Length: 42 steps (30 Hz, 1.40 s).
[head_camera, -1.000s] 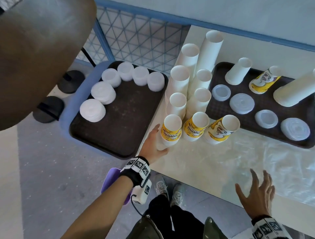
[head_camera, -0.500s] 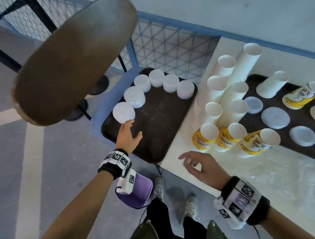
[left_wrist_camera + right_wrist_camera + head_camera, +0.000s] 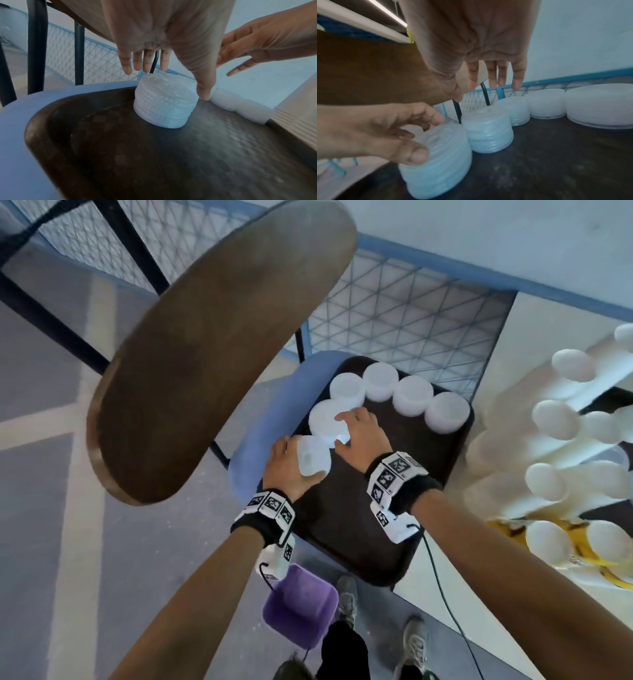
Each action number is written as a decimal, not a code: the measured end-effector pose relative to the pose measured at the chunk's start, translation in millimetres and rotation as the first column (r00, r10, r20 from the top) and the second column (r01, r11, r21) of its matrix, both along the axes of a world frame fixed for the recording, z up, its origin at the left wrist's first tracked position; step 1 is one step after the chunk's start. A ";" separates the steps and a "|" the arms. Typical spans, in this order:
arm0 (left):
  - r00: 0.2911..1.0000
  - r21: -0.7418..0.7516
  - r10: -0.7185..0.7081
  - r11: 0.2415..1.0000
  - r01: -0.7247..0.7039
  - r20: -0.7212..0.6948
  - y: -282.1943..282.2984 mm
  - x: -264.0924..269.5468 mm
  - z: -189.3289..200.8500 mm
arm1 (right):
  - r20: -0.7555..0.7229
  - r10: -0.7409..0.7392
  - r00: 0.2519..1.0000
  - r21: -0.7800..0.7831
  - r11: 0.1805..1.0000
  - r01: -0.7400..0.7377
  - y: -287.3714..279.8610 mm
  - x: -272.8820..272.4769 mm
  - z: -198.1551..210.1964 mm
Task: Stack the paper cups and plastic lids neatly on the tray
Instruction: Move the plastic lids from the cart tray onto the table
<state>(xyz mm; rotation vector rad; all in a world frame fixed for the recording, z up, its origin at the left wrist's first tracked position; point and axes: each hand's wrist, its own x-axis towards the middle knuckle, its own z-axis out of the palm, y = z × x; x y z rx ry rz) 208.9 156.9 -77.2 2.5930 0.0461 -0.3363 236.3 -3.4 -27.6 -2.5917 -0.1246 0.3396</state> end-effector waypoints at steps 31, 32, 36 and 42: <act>0.975 0.106 -0.063 0.991 0.087 -0.213 -2.1 -30.0 -10.8 | -0.211 0.244 0.947 -0.294 0.908 -0.299 6.0 20.9 -37.0; 0.975 0.114 -0.058 0.990 0.084 -0.213 -3.7 -29.6 -11.4 | -0.227 0.220 0.949 -0.285 0.917 -0.281 4.6 17.7 -37.4; 0.976 0.152 -0.043 0.985 0.076 -0.213 -8.6 -28.9 -15.9 | -0.276 0.171 0.946 -0.312 0.915 -0.256 2.1 12.2 -40.7; 0.974 0.181 -0.033 0.981 0.075 -0.225 -9.7 -26.6 -19.8 | -0.298 0.126 0.946 -0.345 0.910 -0.230 5.1 10.2 -46.7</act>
